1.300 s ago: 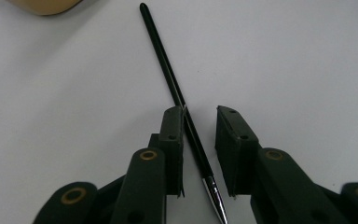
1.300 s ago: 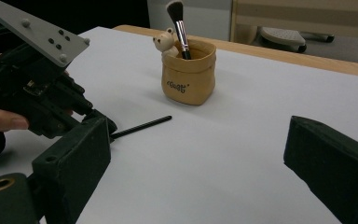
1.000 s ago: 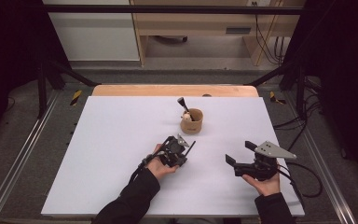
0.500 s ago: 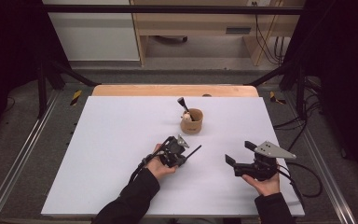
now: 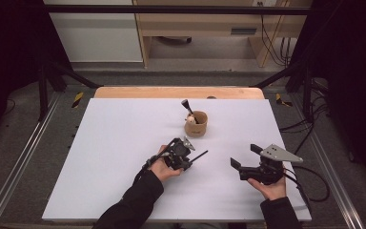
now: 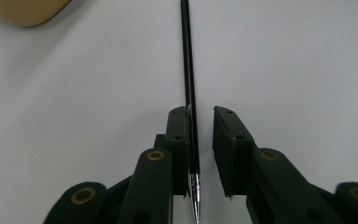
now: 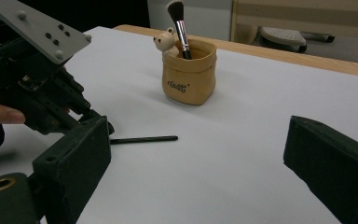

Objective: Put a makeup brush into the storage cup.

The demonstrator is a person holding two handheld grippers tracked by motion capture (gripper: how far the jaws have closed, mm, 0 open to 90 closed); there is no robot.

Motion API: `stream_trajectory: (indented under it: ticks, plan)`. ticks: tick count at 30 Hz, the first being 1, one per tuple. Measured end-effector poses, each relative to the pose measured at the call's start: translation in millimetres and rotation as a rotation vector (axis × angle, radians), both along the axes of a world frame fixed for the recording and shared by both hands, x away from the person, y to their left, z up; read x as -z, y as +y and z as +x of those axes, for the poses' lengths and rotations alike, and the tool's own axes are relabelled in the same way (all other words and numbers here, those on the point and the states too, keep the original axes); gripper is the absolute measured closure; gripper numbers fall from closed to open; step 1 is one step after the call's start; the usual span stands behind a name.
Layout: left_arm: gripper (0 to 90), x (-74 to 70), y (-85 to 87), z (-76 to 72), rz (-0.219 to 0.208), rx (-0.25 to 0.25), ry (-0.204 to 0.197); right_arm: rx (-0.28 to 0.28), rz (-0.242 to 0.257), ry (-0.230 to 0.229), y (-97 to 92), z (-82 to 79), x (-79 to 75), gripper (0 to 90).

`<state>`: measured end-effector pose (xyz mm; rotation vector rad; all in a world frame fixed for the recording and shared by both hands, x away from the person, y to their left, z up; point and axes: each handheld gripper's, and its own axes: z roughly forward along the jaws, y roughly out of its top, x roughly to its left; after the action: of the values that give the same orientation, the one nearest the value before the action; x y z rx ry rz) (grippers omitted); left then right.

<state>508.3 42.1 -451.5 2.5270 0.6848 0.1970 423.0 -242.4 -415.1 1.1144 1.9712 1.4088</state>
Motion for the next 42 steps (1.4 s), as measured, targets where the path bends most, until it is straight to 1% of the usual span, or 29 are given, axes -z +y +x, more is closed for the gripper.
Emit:
stream_trajectory:
  ticks: [2,3,5,7,13,21,31,42]
  plan:
    - [73.5,1.0,-3.7,2.8,0.030,0.008,0.011,0.000,-0.001,-0.001,-0.5,-0.2,-0.3,7.8]
    - [73.0,1.0,-3.7,2.8,0.030,0.008,0.011,0.000,-0.001,-0.001,-0.5,-0.2,-0.3,7.8]
    - [72.9,2.7,-5.1,4.8,0.046,0.013,0.017,0.001,0.000,-0.001,-0.7,-0.4,-0.6,7.8]
    - [73.0,2.4,-5.1,5.6,0.041,0.017,0.022,0.003,0.003,-0.003,-0.7,-0.4,-0.7,7.9]
    - [74.8,1.6,-7.4,5.0,0.065,0.028,0.027,0.005,0.009,0.001,-0.3,-0.4,-1.0,7.9]
    - [78.3,1.5,-8.5,4.4,0.074,0.028,0.028,0.005,0.010,0.001,-0.3,-0.3,-0.9,7.9]
    - [84.9,0.8,-11.2,3.6,0.090,0.050,0.028,0.004,0.012,0.003,-0.1,0.3,-0.7,7.9]
    - [85.5,0.6,-10.6,2.9,0.092,0.079,0.010,0.003,0.011,0.005,0.2,0.2,-0.5,7.9]
